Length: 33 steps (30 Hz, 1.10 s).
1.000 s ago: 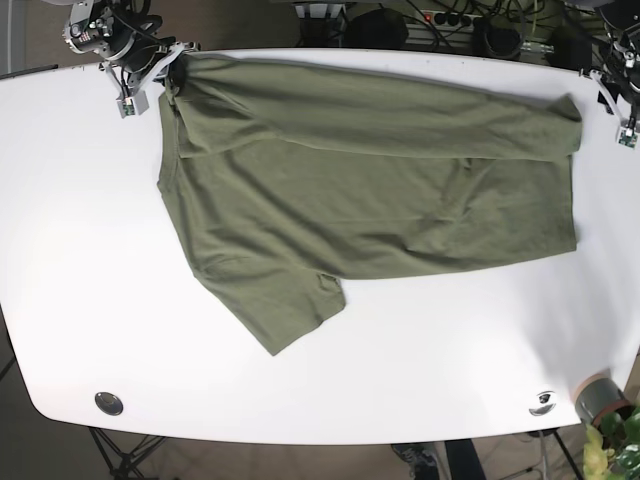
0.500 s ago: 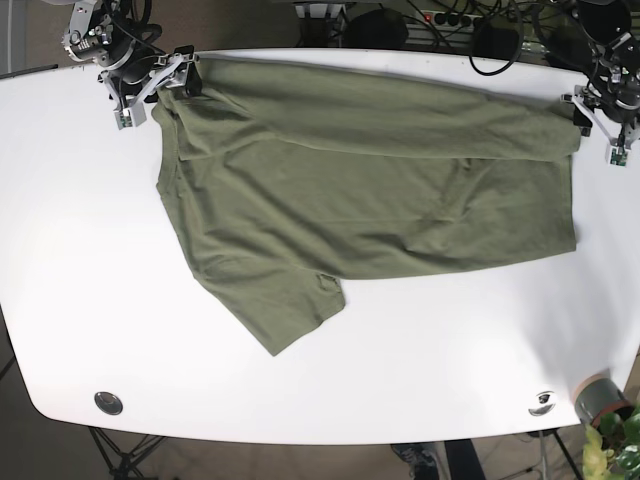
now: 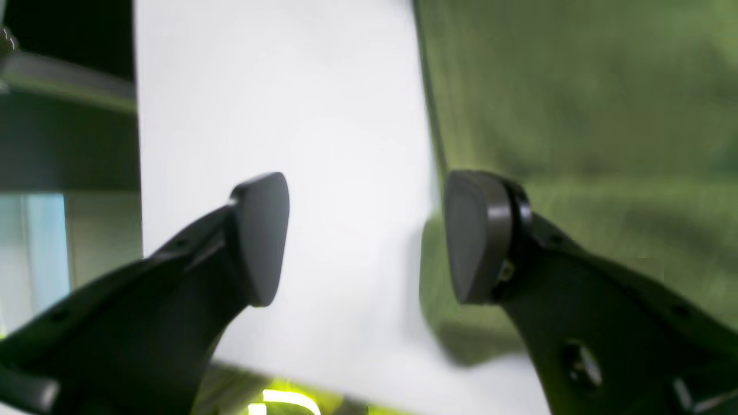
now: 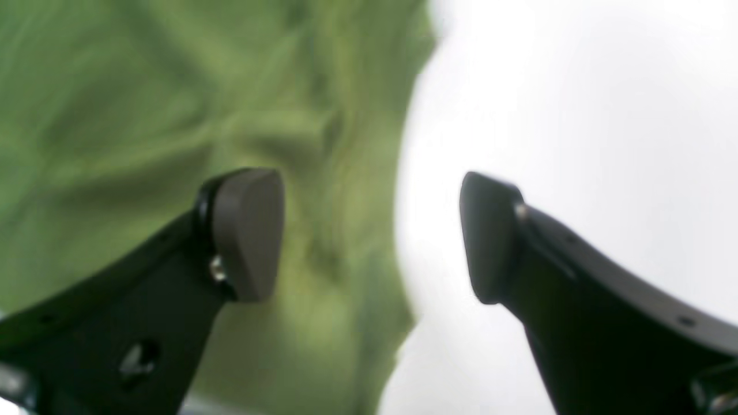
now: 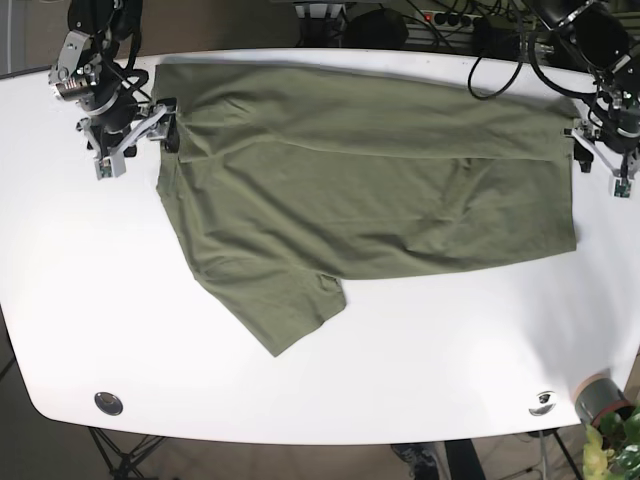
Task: Fold the T-shirt properly
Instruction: 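Move both grippers down to the shirt's middle and grasp it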
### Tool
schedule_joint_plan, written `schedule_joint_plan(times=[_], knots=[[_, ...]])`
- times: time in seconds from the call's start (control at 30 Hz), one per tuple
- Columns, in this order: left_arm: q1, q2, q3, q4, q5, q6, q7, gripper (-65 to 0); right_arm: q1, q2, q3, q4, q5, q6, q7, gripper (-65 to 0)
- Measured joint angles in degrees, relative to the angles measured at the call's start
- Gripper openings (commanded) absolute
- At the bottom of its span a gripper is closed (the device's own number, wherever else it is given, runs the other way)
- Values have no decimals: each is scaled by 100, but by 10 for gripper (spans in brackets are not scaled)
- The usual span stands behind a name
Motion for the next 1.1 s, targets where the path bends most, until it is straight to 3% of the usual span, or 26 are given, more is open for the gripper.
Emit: schedule_joint_plan(times=[0.27, 0.67, 1.0, 1.1], knots=[[-192, 15, 96, -11, 28, 0, 28, -253, 837, -39, -72, -105, -586, 44, -326, -198], [-796, 9, 802, -17, -15, -4, -20, -253, 2273, -15, -787, -1515, -890, 24, -284, -198], [-1263, -15, 1281, -256, 4, 2, -68, -253, 3432, 0, -1121, -3224, -935, 0, 404, -198], [-1335, 2, 1303, -503, -7, 0, -321, -253, 3729, 20, -1113, -3748, -935, -2, 656, -198]])
